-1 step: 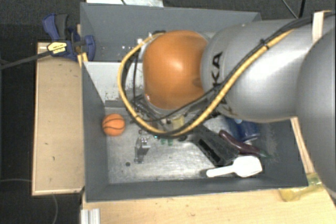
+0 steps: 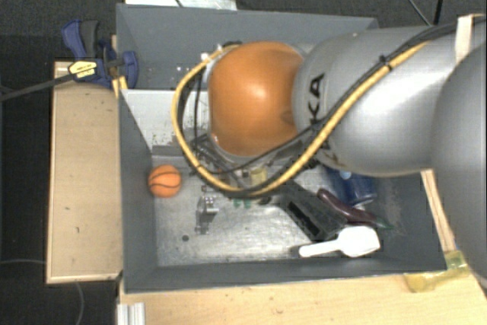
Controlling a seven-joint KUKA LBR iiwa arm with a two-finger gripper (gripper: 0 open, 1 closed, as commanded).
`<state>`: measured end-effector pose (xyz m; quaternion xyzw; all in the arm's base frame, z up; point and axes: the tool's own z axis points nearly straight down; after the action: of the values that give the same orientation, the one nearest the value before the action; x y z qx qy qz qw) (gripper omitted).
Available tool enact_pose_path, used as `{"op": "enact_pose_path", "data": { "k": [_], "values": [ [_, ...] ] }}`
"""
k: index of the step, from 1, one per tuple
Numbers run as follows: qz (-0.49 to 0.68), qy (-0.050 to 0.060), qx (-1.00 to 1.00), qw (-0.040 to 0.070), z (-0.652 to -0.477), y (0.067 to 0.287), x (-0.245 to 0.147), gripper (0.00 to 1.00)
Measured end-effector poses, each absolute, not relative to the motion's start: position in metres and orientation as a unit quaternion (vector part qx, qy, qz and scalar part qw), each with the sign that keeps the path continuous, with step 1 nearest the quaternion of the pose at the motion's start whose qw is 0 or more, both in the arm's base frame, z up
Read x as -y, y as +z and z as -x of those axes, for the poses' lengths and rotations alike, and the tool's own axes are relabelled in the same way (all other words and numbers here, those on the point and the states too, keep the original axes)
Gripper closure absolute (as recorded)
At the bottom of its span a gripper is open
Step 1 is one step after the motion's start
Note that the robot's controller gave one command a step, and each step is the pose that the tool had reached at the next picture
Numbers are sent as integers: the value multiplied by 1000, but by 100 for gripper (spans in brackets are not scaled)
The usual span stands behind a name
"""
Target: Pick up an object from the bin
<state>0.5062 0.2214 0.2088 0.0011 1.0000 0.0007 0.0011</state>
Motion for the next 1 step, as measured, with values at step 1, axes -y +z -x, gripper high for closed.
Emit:
{"op": "enact_pose_path", "data": {
  "k": [1],
  "values": [
    [-76,1,-997,2,-528,162,-233,0]
  ]
}}
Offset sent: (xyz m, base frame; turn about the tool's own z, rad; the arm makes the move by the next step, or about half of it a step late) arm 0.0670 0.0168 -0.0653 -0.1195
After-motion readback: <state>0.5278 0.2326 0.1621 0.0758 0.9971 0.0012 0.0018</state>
